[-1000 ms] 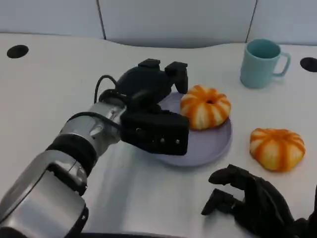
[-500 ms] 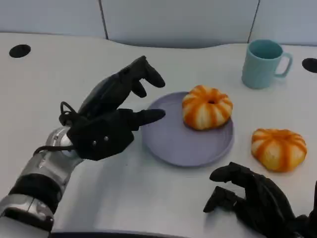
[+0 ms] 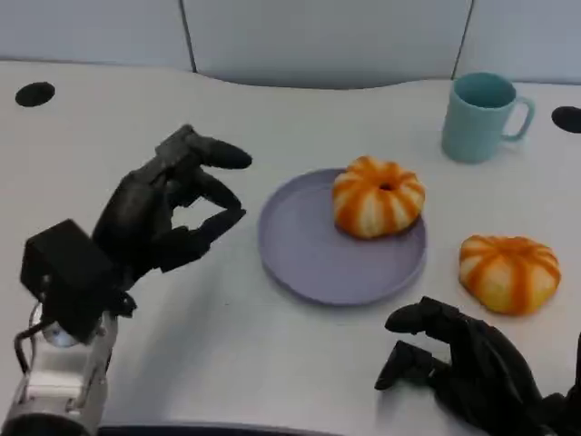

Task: Grasp the bread from the table and place it into the plate.

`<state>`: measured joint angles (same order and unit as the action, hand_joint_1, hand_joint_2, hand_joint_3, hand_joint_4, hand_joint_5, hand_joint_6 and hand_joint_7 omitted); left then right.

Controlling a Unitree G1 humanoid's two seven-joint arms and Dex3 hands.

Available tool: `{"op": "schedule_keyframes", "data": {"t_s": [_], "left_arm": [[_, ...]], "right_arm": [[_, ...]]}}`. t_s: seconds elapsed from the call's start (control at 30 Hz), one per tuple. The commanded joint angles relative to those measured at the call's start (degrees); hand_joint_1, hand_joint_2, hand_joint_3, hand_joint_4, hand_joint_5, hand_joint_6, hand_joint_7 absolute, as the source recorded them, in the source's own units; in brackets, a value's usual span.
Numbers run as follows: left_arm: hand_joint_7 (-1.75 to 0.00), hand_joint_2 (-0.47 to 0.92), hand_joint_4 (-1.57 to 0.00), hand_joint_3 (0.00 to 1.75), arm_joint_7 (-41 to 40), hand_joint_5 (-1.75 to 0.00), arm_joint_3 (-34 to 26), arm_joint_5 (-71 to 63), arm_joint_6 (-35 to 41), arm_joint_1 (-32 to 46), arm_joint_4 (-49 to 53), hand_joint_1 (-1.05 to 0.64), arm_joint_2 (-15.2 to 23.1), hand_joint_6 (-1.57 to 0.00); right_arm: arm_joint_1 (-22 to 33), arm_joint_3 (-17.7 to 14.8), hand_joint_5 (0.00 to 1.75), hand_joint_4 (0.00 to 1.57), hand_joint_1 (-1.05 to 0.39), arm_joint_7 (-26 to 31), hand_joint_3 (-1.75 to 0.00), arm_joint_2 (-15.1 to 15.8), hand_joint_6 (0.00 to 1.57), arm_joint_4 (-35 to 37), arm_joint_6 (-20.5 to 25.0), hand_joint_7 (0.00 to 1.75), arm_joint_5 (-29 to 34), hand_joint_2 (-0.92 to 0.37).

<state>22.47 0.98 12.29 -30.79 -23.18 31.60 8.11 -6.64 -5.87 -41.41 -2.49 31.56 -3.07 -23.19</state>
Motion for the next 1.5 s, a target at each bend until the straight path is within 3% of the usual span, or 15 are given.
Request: {"op": "schedule_keyframes", "data": {"t_s": [0.03,0.3,0.7,0.8,1.03,1.5], "left_arm": [[-1.29,0.92,-0.13,0.29,3.21,-1.69,-2.07,3.22,2.01,4.2,-4.66,-0.65,0.53,-0.19],[-1.39,0.92,-0.16,0.24,2.97,-1.71,-4.95,8.33,7.9,14.66,-14.09,-0.68,-1.8,-0.21],[-1.51,0.92,-0.3,0.14,11.73,-1.74,-10.17,20.85,14.73,21.43,-15.75,-0.63,-5.73,-0.22],[-1.51,0.92,-0.34,0.12,11.87,-1.73,-11.15,21.45,15.73,22.26,-15.63,-0.63,-6.6,-0.25],[-1.73,0.92,-0.37,0.07,11.76,-1.75,-13.78,23.08,17.49,22.26,-13.12,-0.5,-8.91,-0.26],[-1.75,0.92,-0.43,0.05,12.91,-1.75,-16.99,19.83,14.77,20.18,-4.85,-0.47,-8.89,-0.31]], "right_arm": [[0.16,-0.77,1.29,0.77,-0.52,-0.15,-0.4,0.7,0.83,1.88,0.8,0.79,-0.12,-0.92],[0.2,-0.53,1.35,0.73,-0.5,-0.27,-0.44,0.72,0.79,1.75,-0.06,0.82,0.46,-0.92],[0.57,-0.29,1.34,0.73,-0.5,-0.1,-0.44,0.79,0.79,0.91,0.02,0.82,0.56,-0.92],[0.37,-0.43,1.35,0.72,-0.51,-0.27,-0.43,0.97,0.79,1.21,0.34,0.83,0.47,-0.92],[0.36,-0.65,1.33,0.73,-0.5,-0.14,-0.45,1.27,0.78,1.17,0.53,0.83,0.48,-0.92],[0.47,-1.2,1.39,0.69,-0.51,0.22,-0.46,0.9,0.74,1.06,-1.96,0.89,0.72,-0.92]]}}
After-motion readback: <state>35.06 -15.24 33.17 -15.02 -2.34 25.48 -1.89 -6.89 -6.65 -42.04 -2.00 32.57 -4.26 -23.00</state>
